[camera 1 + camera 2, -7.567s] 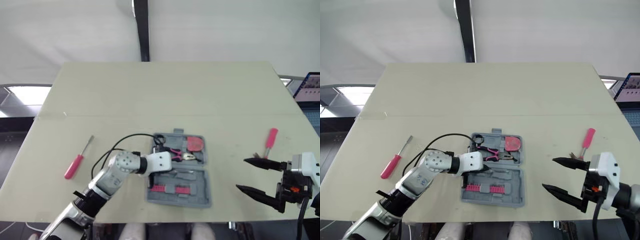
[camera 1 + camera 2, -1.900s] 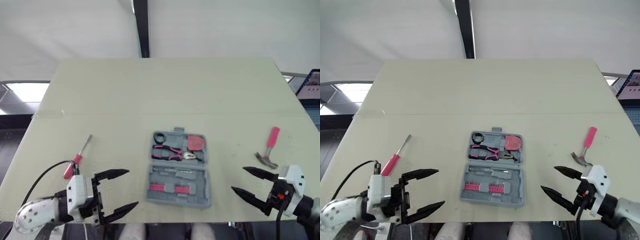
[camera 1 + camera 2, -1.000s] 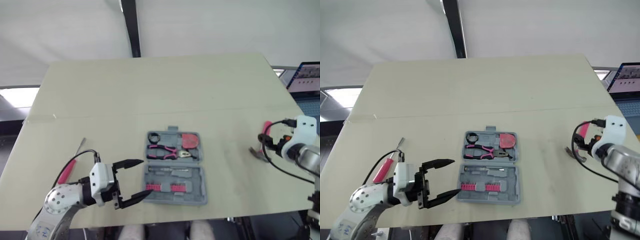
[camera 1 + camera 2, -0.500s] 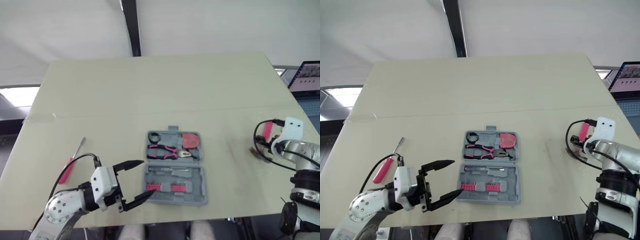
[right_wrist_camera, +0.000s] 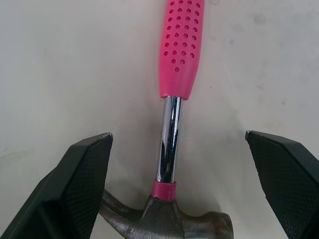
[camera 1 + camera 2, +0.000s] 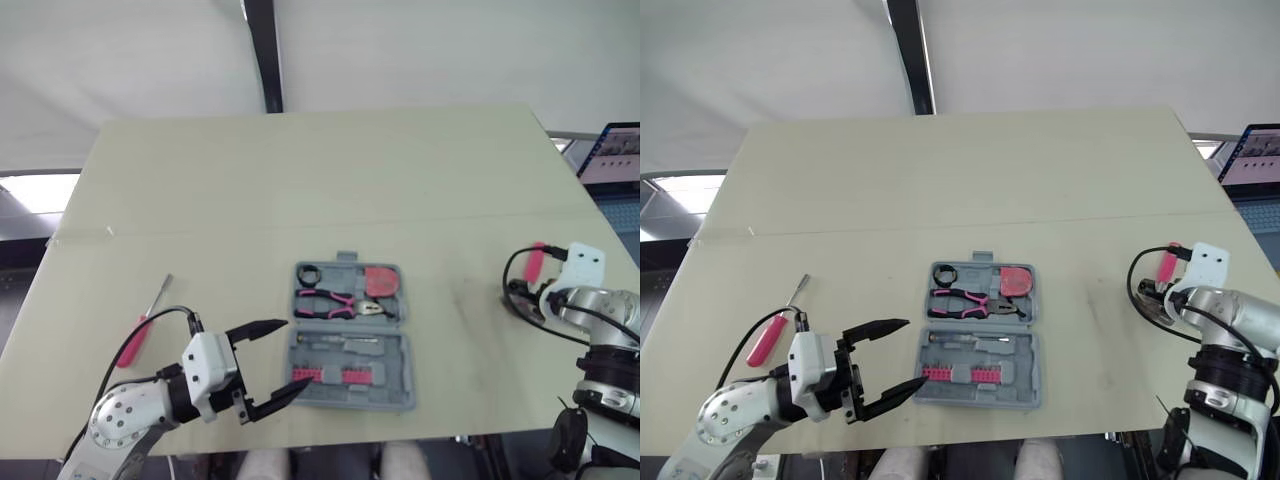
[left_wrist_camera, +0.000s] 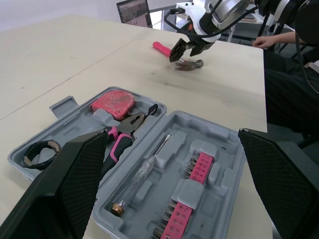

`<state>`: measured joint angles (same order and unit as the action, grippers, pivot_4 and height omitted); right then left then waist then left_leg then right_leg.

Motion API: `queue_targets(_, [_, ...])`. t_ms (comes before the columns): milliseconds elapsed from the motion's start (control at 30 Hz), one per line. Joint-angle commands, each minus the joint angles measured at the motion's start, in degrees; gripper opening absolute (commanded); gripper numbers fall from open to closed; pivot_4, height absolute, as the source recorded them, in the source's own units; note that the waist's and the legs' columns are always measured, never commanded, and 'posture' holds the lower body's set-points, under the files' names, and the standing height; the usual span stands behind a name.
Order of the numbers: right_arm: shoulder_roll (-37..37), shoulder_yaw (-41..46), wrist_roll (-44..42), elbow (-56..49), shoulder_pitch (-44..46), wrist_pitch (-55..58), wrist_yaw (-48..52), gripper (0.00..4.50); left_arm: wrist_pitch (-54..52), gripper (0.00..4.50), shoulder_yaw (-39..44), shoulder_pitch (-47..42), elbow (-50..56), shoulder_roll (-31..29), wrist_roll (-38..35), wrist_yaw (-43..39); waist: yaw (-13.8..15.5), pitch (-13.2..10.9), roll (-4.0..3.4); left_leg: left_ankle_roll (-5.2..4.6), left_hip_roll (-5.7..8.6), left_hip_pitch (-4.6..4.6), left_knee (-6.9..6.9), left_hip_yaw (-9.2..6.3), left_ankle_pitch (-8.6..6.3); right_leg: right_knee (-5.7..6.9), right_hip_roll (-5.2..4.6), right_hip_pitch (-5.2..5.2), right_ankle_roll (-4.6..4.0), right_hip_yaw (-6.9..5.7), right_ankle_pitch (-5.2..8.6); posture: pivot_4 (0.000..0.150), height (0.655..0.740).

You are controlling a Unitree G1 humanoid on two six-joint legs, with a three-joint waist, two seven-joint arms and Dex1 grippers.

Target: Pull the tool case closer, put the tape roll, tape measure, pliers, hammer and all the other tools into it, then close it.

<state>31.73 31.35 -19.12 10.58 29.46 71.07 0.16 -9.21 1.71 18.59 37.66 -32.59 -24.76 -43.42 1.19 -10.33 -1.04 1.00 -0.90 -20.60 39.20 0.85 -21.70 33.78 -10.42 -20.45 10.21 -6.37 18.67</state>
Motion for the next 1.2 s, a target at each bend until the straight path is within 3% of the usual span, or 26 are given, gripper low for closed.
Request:
queue_targets(33, [0.01,2.71,0.64,-2.45,-1.05,1.09,-1.36,4.5,0.24,4.48,-0.11,0.09,2.12,-0.34,-0.29,0.01,0.04,0.0,0.0,0.0,0.0,0.0,0.0,0.0,0.0,0.01,0.0,0.0,0.0,0.0,0.0,0.15,0.74])
queue_targets(133, [0.0,3.72,0.78,-2.41,-1.63,1.36,-1.38,4.5,0.11,4.48,-0.2,-0.2,1.9,-0.42,-0.24,-0.16,0.0,0.0,0.0,0.0,0.0,0.0,0.0,0.01,0.0,0.01,0.0,0.0,0.0,0.01,0.0,0.15,0.74])
queue_targets(233, [0.01,4.51,1.21,-1.89,-1.8,1.18,-1.74,3.73,-0.15,4.5,-0.23,-0.8,1.55,-0.56,-0.3,-0.34,-0.04,0.0,-0.01,0.0,0.0,0.0,0.0,0.01,0.0,0.01,0.0,-0.01,0.0,0.01,0.0,0.15,0.74])
queue_targets(467, [0.07,4.39,0.81,-1.78,-2.03,1.82,-0.81,0.21,-0.41,4.5,-0.27,-1.33,1.09,-0.69,-0.26,-0.75,0.1,0.01,-0.01,0.0,0.01,0.01,0.0,0.01,0.0,0.02,0.0,-0.01,0.0,0.01,0.0,0.15,0.74])
queue_targets(500, [0.12,4.25,0.66,-1.81,-2.15,1.78,-0.5,0.04,-0.45,4.5,-0.39,-1.4,1.09,-0.65,-0.19,-0.72,0.08,0.01,0.01,0.0,0.0,0.01,0.0,0.01,0.0,0.02,0.0,0.0,0.0,0.01,0.0,0.15,0.74])
queue_targets(1067, [0.34,1.83,-0.1,-2.43,-4.2,4.61,2.29,0.04,0.1,4.5,0.2,-0.37,0.24,-1.03,-0.06,-1.41,0.05,0.03,0.04,0.0,0.0,0.02,0.0,0.01,0.0,0.05,0.0,0.0,0.0,0.01,0.0,0.15,0.74])
queue_targets(1200, [5.1,-3.68,-1.23,-5.06,-4.71,5.95,7.85,0.04,0.28,4.5,1.89,0.65,-0.77,-2.0,-1.29,-2.71,0.02,0.04,0.05,0.0,0.0,0.02,0.0,0.01,0.0,0.03,0.0,0.0,0.0,0.01,0.0,0.15,0.74])
